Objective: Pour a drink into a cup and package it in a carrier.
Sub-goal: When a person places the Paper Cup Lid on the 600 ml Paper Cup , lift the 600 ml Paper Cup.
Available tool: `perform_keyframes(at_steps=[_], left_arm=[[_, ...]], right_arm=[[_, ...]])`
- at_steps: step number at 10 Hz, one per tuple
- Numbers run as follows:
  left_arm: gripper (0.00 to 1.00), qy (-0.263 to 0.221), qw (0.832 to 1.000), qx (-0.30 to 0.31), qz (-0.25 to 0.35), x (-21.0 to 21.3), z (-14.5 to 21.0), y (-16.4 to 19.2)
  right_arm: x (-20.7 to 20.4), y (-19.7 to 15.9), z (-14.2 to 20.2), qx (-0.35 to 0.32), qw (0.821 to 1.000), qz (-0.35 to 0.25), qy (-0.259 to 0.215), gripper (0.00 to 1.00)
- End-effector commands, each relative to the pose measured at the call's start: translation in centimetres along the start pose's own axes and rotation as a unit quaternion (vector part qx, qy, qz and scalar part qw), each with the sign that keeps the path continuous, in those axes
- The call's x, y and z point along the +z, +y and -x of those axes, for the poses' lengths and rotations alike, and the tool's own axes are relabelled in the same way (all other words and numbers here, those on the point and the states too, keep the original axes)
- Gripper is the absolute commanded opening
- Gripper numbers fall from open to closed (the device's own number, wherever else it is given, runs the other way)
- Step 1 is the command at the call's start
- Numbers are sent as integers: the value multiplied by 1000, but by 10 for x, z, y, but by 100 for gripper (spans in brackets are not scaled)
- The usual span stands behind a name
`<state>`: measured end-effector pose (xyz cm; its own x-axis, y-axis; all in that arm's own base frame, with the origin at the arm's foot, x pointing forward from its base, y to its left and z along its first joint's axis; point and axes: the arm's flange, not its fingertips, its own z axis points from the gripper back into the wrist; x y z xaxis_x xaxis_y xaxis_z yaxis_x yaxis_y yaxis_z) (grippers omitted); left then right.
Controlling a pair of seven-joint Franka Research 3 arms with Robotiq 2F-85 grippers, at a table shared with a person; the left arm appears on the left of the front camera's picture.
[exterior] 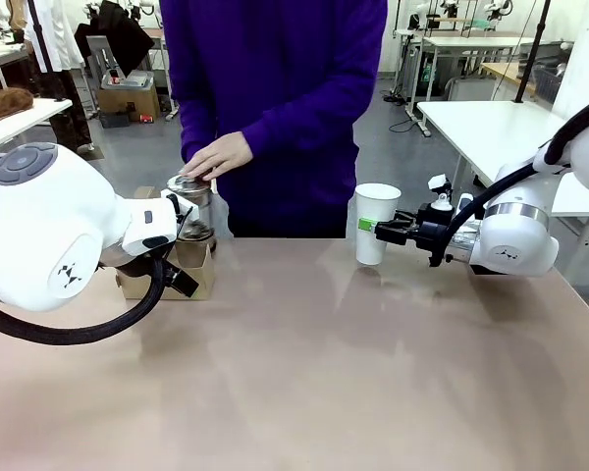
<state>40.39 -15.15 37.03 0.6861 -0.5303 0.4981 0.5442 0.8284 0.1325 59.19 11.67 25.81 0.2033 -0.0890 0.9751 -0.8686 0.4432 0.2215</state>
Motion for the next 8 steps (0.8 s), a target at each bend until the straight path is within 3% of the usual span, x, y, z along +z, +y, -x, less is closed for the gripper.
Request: perform_keyframes(at_steps=[1, 8], left_arm=[[100, -1, 1000, 0, 1, 0, 0, 0], [100, -1, 1000, 0, 1, 0, 0, 0]], right_arm=[[-1, 2, -3, 2, 1000, 0, -3, 80], [-1, 2, -3, 2, 1000, 0, -3, 80]])
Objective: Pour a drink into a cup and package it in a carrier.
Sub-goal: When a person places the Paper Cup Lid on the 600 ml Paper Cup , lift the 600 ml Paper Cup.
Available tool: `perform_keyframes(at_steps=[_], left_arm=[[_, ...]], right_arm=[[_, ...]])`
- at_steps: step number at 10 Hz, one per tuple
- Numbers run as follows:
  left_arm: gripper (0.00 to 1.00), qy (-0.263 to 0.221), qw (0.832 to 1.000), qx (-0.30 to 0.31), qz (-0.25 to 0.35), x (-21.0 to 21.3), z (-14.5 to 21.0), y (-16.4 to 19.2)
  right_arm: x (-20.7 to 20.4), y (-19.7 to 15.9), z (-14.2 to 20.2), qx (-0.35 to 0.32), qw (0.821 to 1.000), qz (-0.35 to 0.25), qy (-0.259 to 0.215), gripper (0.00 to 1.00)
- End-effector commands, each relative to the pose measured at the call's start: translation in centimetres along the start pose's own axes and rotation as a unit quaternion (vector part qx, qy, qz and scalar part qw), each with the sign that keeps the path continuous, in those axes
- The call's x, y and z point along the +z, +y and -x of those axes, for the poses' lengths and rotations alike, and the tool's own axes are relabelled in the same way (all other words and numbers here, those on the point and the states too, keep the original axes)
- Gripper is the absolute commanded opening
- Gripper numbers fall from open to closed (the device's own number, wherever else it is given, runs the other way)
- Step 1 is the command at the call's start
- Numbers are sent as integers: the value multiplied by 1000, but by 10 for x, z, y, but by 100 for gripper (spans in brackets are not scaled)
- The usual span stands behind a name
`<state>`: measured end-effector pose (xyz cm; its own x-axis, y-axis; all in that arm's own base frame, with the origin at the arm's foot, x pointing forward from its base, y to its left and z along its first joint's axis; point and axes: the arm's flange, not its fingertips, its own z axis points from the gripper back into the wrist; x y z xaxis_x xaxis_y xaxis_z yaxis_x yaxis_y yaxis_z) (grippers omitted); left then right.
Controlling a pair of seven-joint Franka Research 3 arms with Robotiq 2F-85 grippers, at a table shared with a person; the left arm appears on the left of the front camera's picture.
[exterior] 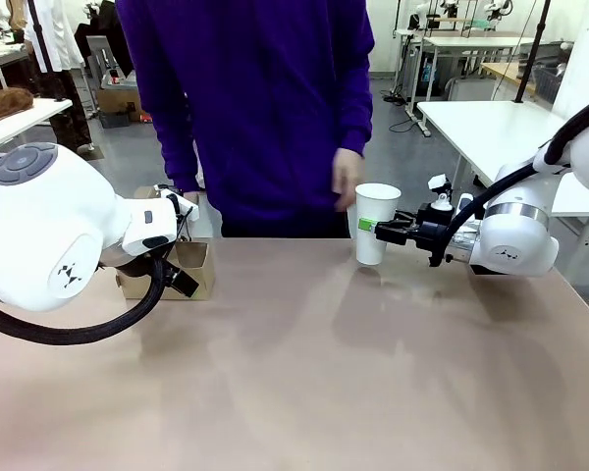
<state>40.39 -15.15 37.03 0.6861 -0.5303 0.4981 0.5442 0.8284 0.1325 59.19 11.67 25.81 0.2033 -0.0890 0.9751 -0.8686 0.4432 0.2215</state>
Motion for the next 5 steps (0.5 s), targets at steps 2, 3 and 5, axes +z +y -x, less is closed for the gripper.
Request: perform_keyframes(at_steps=[2, 3, 5], left_arm=[[100, -1, 1000, 0, 1, 0, 0, 0], [100, -1, 1000, 0, 1, 0, 0, 0], [100, -1, 1000, 0, 1, 0, 0, 0]], right_arm=[[-1, 2, -3, 2, 1000, 0, -3, 80], [-1, 2, -3, 2, 1000, 0, -3, 80], [-1, 2, -3, 2, 1000, 0, -3, 80]])
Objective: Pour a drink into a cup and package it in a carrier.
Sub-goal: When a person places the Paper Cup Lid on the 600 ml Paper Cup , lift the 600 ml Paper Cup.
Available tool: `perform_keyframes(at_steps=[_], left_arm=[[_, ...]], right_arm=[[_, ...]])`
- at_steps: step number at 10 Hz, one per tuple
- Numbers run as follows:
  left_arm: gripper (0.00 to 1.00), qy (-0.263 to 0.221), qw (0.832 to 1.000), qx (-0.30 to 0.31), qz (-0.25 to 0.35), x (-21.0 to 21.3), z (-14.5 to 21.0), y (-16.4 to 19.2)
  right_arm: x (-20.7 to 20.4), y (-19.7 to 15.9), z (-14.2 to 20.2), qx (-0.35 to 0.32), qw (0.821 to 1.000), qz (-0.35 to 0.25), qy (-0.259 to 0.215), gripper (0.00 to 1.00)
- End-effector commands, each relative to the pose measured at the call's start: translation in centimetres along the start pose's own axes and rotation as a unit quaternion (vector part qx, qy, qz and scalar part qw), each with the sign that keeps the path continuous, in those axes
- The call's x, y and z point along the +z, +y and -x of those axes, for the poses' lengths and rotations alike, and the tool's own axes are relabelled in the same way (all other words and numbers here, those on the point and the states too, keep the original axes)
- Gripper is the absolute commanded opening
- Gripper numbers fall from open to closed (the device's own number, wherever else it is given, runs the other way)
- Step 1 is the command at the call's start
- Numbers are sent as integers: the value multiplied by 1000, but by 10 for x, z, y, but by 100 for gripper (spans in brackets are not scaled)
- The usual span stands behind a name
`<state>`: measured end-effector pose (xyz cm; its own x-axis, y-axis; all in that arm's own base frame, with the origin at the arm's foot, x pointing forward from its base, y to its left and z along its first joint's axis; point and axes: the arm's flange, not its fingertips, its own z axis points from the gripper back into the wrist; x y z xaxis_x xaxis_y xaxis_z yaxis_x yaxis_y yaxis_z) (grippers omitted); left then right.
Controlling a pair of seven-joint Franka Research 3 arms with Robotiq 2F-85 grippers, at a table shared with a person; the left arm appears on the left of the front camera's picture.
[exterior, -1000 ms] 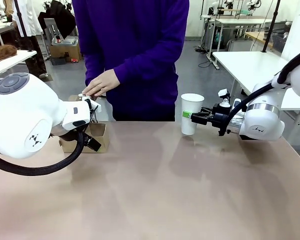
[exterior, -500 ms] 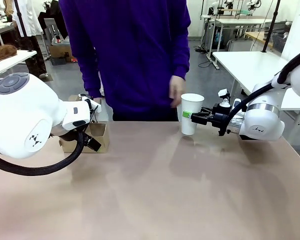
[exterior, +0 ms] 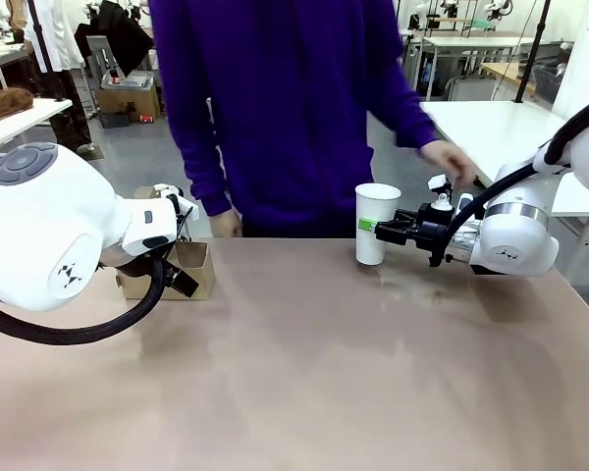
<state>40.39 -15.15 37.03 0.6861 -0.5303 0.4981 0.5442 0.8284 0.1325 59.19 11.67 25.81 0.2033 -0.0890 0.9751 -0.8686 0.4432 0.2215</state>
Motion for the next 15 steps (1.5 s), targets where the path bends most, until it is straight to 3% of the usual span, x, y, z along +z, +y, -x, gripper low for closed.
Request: perform_keyframes(at_steps=[1, 15], left_arm=[[100, -1, 1000, 0, 1, 0, 0, 0], [100, -1, 1000, 0, 1, 0, 0, 0]], right_arm=[[-1, 2, -3, 2, 1000, 0, -3, 80], [-1, 2, -3, 2, 1000, 0, -3, 80]])
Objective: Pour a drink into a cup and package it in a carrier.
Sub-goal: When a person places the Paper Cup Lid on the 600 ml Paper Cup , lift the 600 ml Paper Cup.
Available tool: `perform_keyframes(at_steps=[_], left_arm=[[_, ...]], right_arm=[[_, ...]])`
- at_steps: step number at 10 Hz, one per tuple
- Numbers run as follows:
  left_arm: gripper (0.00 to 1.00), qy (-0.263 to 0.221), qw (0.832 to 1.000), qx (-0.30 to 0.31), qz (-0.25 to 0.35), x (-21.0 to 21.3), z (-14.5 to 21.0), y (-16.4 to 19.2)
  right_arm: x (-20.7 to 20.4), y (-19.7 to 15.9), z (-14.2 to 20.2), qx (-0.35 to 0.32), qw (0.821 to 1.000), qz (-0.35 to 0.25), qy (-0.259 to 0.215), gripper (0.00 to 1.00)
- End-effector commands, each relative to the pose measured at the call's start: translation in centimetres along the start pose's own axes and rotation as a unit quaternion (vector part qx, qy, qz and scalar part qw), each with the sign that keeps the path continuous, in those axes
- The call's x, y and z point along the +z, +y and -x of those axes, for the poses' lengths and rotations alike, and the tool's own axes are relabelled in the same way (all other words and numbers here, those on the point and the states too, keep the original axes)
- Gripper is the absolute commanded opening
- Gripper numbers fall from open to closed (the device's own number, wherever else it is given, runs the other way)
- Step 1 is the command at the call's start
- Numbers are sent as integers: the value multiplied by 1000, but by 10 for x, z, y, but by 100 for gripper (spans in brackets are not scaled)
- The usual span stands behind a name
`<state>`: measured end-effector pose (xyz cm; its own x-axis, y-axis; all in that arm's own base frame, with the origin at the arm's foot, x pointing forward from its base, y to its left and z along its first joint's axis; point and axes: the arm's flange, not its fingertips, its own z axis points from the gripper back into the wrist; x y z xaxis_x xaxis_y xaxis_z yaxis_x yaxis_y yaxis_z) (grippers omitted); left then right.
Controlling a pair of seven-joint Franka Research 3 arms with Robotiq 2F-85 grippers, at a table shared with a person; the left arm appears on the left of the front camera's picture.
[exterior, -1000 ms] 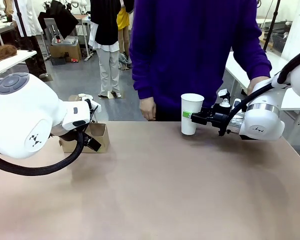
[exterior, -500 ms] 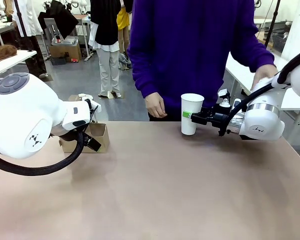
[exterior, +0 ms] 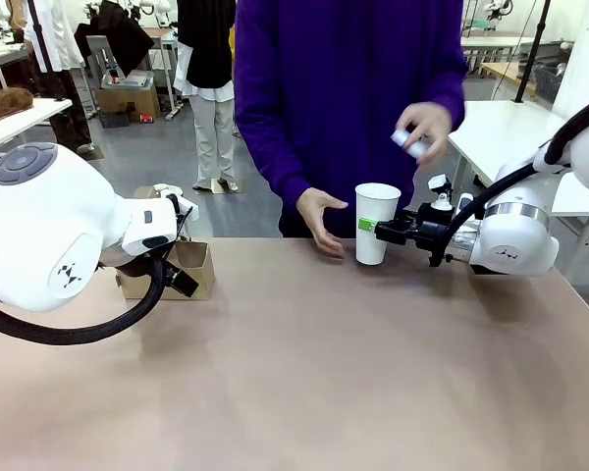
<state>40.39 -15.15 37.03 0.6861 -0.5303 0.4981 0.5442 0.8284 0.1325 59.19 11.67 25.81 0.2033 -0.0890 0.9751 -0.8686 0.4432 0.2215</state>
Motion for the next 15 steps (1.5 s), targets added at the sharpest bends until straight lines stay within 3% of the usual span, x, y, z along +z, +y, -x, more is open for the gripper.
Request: perform_keyframes(at_steps=[1, 15], left_arm=[[100, -1, 1000, 0, 1, 0, 0, 0], [100, -1, 1000, 0, 1, 0, 0, 0]], right_arm=[[-1, 2, -3, 2, 1000, 0, -3, 80], [-1, 2, -3, 2, 1000, 0, -3, 80]])
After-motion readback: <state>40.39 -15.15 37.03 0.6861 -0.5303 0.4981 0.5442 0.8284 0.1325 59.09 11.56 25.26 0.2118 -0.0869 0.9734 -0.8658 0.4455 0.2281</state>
